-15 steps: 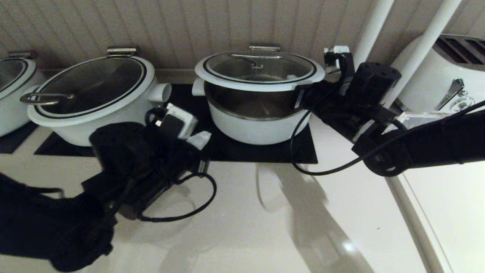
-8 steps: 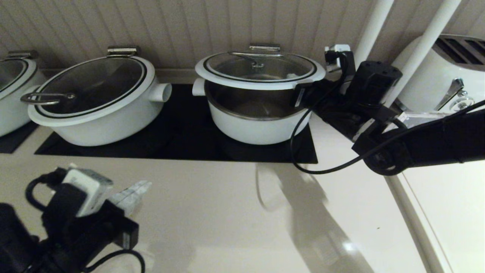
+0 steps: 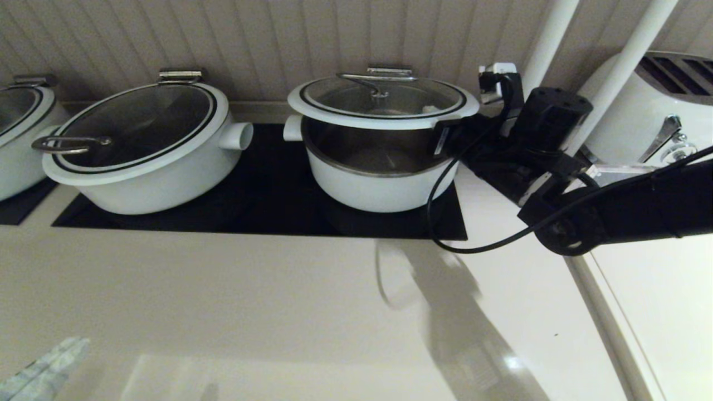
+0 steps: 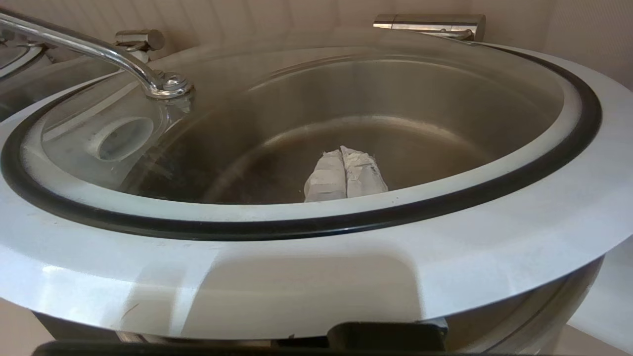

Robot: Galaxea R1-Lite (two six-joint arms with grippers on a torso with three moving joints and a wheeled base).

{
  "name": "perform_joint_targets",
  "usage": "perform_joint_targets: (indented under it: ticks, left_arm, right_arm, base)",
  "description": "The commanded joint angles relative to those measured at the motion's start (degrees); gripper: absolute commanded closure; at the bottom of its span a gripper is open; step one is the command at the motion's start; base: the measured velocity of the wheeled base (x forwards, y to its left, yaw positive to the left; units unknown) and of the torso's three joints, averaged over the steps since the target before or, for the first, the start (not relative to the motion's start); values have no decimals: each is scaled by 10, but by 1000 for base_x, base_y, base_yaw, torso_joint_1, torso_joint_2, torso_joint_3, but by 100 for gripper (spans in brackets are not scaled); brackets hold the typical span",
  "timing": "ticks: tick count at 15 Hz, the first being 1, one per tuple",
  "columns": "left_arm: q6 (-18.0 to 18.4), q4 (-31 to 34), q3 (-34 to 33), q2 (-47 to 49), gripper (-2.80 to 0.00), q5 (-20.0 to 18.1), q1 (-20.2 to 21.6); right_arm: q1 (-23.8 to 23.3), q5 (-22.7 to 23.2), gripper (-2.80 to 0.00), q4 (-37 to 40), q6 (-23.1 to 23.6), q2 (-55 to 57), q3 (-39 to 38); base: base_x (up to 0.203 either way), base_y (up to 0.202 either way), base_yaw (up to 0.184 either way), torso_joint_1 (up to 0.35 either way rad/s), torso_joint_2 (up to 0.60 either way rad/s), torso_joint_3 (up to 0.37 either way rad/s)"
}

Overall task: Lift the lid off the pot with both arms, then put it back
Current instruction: Open the pot lid completely

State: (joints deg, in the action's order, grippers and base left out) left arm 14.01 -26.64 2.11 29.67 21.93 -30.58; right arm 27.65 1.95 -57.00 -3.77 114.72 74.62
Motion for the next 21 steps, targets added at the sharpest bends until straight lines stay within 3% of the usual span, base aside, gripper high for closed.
perform_joint_targets:
  ticks: [1,2,5,7,8,11,21]
  left_arm:
    - [-3,73,-3,-135,0,4,1]
    - [-10,100,-11,-145,0,-3,1]
    - [-86,168,-21,-135,0,-100,1]
    - [-137,193,-21,-135,0,-187,1]
    - [-149,233,-21,-135,0,-211,1]
    - [-170,252,-19,-136,0,-218,-1]
    - [-169,251,-19,-134,0,-218,14]
  right_arm:
    - [0,1,0,-4,0,0,2]
    - [0,1,0,-4,0,-1,3]
    - [0,1,0,-3,3,-1,5]
    - [0,1,0,-3,3,-4,5]
    - [0,1,0,-2,3,-5,5]
    - [0,1,0,-2,4,-7,5]
    - [-1,1,0,-3,10,-5,6]
  base:
    - [0,0,0,0,0,0]
    - [0,0,0,0,0,0]
    - [0,0,0,0,0,0]
    - [0,0,0,0,0,0]
    - [0,0,0,0,0,0]
    - [0,0,0,0,0,0]
    - [0,0,0,0,0,0]
